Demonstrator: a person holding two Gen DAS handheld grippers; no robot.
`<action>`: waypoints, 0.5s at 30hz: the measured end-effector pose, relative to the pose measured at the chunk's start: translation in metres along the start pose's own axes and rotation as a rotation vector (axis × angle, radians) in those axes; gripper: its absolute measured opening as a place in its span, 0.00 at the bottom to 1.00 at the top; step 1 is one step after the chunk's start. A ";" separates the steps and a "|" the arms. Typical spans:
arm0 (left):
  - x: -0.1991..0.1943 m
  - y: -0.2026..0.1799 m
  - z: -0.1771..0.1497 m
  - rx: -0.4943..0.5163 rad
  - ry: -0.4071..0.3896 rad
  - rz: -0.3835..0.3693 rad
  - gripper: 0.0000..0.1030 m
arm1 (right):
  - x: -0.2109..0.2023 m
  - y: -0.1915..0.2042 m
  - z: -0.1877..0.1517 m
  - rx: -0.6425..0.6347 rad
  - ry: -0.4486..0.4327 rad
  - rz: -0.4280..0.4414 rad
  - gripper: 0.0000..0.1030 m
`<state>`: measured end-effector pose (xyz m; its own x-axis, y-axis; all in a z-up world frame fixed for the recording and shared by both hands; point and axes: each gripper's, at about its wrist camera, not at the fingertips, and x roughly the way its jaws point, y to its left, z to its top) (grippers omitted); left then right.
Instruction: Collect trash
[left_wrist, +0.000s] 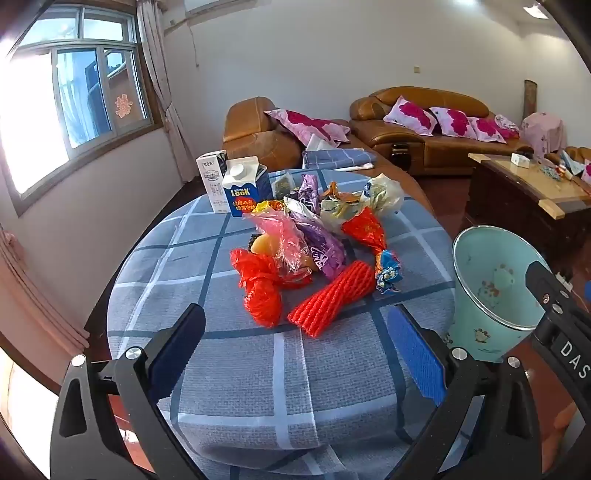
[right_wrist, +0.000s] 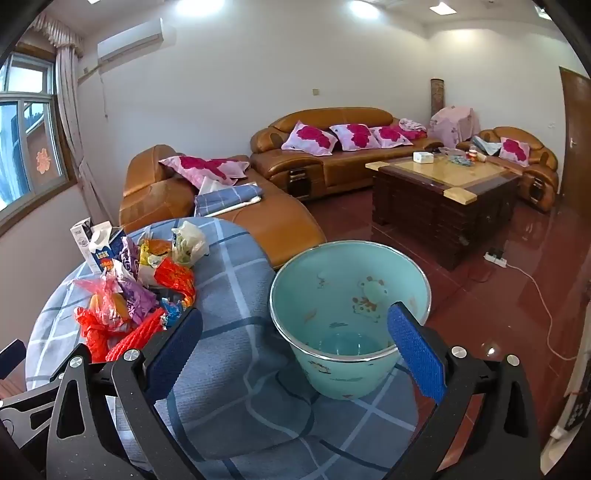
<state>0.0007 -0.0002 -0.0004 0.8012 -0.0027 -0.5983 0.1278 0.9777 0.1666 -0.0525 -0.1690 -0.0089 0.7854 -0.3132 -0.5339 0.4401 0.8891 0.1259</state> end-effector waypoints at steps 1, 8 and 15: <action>0.000 0.000 0.000 -0.001 0.002 -0.005 0.94 | 0.000 0.000 0.000 0.001 0.000 0.004 0.95; -0.001 -0.008 0.003 -0.002 0.006 -0.014 0.94 | -0.003 -0.002 0.001 0.000 -0.009 0.002 0.95; -0.003 -0.007 -0.002 -0.022 0.008 -0.044 0.94 | -0.006 -0.007 0.002 -0.002 -0.015 -0.011 0.95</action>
<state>-0.0038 -0.0067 -0.0010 0.7905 -0.0444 -0.6109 0.1498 0.9811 0.1227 -0.0590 -0.1742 -0.0047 0.7870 -0.3280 -0.5225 0.4479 0.8862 0.1183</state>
